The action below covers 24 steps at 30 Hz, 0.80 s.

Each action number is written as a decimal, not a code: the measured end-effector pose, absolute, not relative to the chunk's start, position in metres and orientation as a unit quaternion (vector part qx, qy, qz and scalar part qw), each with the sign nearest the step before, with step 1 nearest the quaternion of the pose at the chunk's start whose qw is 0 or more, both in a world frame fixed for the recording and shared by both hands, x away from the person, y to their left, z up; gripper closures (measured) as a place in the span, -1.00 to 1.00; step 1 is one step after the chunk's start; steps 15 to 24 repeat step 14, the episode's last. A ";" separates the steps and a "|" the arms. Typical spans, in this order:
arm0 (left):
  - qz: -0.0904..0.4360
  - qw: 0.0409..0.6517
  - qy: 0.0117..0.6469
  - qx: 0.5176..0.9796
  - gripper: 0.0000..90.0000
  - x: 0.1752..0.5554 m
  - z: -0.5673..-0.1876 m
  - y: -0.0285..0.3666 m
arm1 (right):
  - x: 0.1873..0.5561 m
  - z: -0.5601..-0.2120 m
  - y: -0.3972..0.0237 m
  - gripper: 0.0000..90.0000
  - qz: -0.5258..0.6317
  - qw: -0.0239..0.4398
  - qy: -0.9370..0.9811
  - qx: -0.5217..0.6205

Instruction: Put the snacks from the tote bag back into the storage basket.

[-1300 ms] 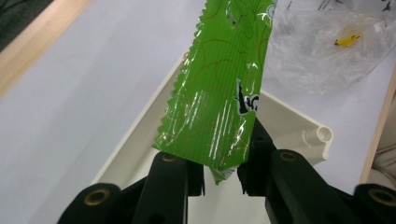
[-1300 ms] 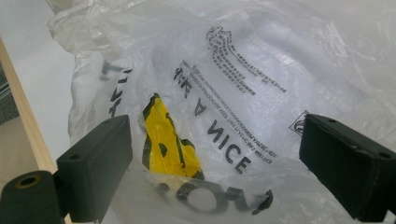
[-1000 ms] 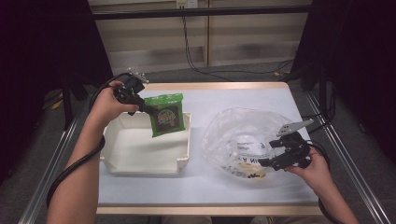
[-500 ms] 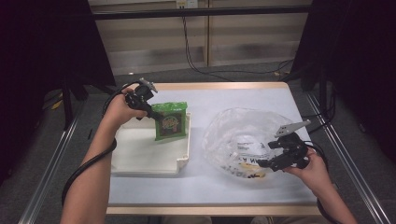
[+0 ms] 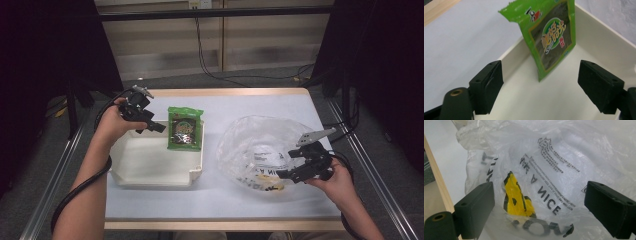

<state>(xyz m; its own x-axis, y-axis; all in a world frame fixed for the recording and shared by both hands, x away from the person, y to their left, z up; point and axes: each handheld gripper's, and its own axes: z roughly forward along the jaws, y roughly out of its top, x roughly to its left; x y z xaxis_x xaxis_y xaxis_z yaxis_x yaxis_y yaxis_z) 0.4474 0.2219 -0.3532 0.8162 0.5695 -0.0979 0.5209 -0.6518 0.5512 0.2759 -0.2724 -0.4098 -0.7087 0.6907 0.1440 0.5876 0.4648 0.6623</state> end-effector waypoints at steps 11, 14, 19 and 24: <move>0.038 0.285 0.296 0.911 -0.65 0.430 -0.356 0.224 | 0.273 -0.394 -0.277 -0.79 0.367 0.088 0.843 0.384; 0.034 0.286 0.296 0.911 -0.67 0.427 -0.358 0.219 | 0.273 -0.394 -0.278 -0.79 0.367 0.092 0.842 0.385; 0.034 0.286 0.296 0.911 -0.67 0.427 -0.358 0.219 | 0.273 -0.394 -0.278 -0.79 0.367 0.092 0.842 0.385; 0.034 0.286 0.296 0.911 -0.67 0.427 -0.358 0.219 | 0.273 -0.394 -0.278 -0.79 0.367 0.092 0.842 0.385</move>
